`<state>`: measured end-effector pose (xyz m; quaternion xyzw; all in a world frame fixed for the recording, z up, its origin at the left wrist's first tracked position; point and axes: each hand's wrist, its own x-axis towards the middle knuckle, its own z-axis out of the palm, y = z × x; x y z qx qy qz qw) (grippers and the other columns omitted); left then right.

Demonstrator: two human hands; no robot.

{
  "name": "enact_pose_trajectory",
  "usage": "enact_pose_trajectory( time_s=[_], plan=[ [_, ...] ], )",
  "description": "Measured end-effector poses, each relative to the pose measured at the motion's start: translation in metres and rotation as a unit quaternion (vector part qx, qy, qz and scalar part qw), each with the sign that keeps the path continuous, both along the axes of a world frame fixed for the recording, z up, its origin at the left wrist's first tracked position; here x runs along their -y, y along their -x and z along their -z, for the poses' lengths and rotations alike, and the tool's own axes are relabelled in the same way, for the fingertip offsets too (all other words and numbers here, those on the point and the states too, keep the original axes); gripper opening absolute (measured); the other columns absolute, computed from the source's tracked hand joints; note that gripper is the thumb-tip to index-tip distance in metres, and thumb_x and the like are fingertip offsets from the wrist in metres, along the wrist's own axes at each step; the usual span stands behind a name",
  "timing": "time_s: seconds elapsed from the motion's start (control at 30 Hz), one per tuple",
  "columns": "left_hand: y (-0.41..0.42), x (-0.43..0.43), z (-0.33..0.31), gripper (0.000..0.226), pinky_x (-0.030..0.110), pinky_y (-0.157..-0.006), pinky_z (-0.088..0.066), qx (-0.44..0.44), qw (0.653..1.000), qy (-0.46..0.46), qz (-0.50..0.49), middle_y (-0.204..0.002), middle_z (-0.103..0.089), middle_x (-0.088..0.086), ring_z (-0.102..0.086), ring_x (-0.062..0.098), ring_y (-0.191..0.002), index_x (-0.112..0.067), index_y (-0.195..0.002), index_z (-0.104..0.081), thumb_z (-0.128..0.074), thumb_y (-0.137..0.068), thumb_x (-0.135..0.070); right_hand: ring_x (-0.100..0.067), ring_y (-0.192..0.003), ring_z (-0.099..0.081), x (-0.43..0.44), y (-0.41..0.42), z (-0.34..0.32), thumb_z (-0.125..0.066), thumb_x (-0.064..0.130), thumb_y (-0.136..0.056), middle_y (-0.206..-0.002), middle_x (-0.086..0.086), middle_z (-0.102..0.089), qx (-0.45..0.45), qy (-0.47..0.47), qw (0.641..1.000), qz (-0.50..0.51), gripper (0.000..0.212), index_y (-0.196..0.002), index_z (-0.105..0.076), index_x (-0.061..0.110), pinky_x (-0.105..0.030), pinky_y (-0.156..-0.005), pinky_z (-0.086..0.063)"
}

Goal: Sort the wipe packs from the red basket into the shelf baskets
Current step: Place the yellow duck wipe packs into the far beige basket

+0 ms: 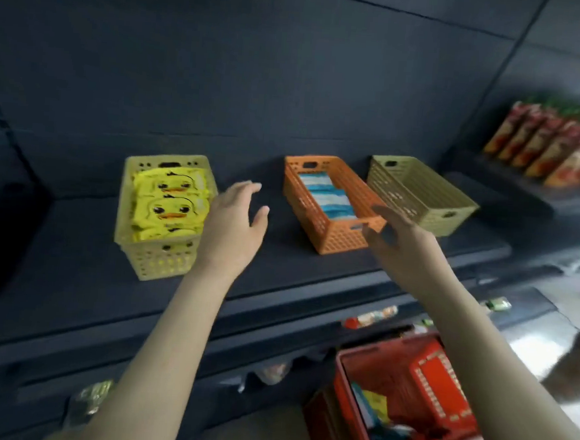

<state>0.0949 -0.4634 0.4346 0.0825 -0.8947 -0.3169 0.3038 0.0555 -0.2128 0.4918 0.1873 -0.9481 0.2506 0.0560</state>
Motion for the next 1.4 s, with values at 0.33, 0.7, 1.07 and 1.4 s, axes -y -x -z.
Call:
enact_pose_trajectory(
  time_s=[0.33,0.7,1.07,1.4],
  plan=[
    [-0.074,-0.214,0.132,0.042,0.037,-0.11,-0.034,0.214,0.97,-0.021,0.111,-0.146,-0.045,0.006,-0.041,0.025,-0.134,-0.01,-0.134,-0.053,-0.056,-0.096,-0.026,-0.034,-0.1,-0.063,-0.203,-0.083,0.123,-0.051,0.03,-0.097,-0.117,-0.018,-0.066,0.2,-0.021,0.968,0.151,0.044,-0.139,-0.047,0.019,-0.031,-0.07,-0.043],
    [-0.048,-0.287,0.275,0.046,0.037,-0.108,-0.036,0.412,0.902,-0.095,0.09,-0.142,-0.05,0.009,-0.046,0.025,-0.13,-0.009,-0.137,-0.05,-0.052,-0.097,-0.031,-0.034,-0.121,-0.053,-0.272,-0.026,0.252,-0.051,0.028,-0.098,-0.134,-0.017,-0.056,0.373,-0.032,0.908,0.185,0.043,-0.138,-0.05,0.011,-0.03,-0.089,-0.041],
    [0.02,-0.376,0.444,0.077,0.04,-0.109,-0.034,0.425,0.884,-0.184,-0.066,-0.155,-0.031,0.015,-0.035,0.031,-0.139,-0.009,-0.152,-0.018,-0.051,-0.094,-0.047,-0.037,-0.118,-0.054,-0.312,0.068,0.476,-0.047,0.03,-0.099,-0.131,-0.02,-0.057,0.47,-0.104,0.868,0.123,0.039,-0.134,-0.053,0.014,-0.029,-0.085,-0.039],
    [0.027,-0.408,0.501,0.071,0.01,-0.099,-0.037,0.297,0.896,-0.278,-0.175,-0.148,-0.043,-0.009,-0.045,0.004,-0.132,-0.029,-0.153,-0.009,-0.049,-0.097,-0.046,-0.037,-0.122,-0.051,-0.312,0.123,0.652,-0.051,0.039,-0.096,-0.14,-0.017,-0.048,0.531,-0.079,0.837,0.108,0.06,-0.145,-0.033,0.01,-0.035,-0.084,-0.043]
  ],
)
